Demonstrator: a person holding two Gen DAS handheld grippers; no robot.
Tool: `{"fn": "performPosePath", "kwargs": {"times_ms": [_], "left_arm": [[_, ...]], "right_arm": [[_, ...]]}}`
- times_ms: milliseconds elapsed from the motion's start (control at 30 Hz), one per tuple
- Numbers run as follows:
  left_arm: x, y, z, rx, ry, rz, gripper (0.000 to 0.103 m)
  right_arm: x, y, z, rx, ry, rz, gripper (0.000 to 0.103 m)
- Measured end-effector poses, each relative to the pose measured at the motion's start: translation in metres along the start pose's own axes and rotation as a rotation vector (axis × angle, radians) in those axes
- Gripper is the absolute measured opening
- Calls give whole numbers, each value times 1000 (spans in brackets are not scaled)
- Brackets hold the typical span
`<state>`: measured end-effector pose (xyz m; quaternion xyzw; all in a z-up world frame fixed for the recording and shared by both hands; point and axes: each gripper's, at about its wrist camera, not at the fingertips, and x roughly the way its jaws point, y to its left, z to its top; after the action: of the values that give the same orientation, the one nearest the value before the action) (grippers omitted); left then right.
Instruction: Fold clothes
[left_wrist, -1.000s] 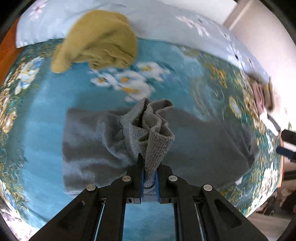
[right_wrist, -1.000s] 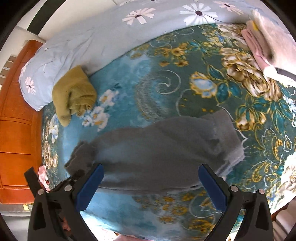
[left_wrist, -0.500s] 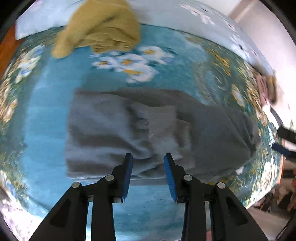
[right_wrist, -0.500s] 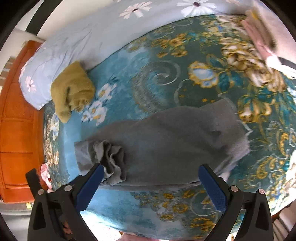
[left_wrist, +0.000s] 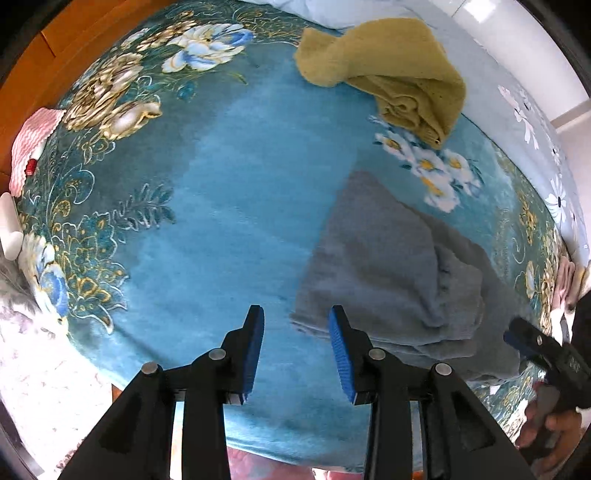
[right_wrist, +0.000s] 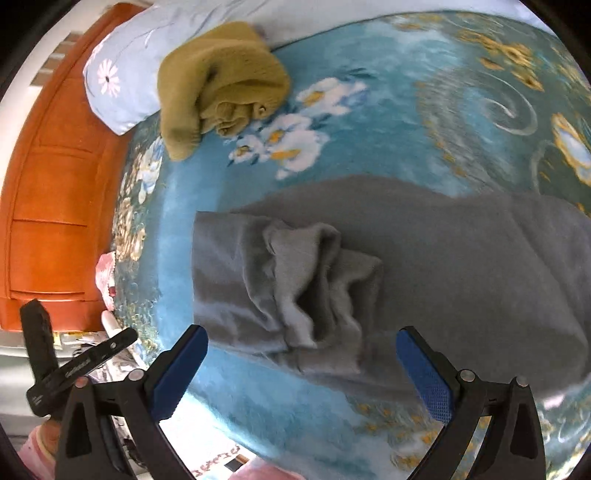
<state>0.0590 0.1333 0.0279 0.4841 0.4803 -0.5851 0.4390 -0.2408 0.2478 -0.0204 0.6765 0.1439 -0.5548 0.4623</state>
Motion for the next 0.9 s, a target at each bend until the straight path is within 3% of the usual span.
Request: {"fn": "performPosePath", "kwargs": {"times_ms": [233, 533, 767, 900], "left_arm": [[10, 20, 10, 27, 49, 13, 37], [7, 33, 35, 66, 55, -6, 37], [10, 32, 47, 87, 62, 1, 37], [15, 28, 50, 86, 75, -11, 37]], "right_arm": [[23, 14, 28, -10, -24, -14, 85], [59, -6, 38, 118, 75, -15, 64], [67, -4, 32, 206, 98, 35, 11], [43, 11, 28, 229, 54, 155, 7]]}}
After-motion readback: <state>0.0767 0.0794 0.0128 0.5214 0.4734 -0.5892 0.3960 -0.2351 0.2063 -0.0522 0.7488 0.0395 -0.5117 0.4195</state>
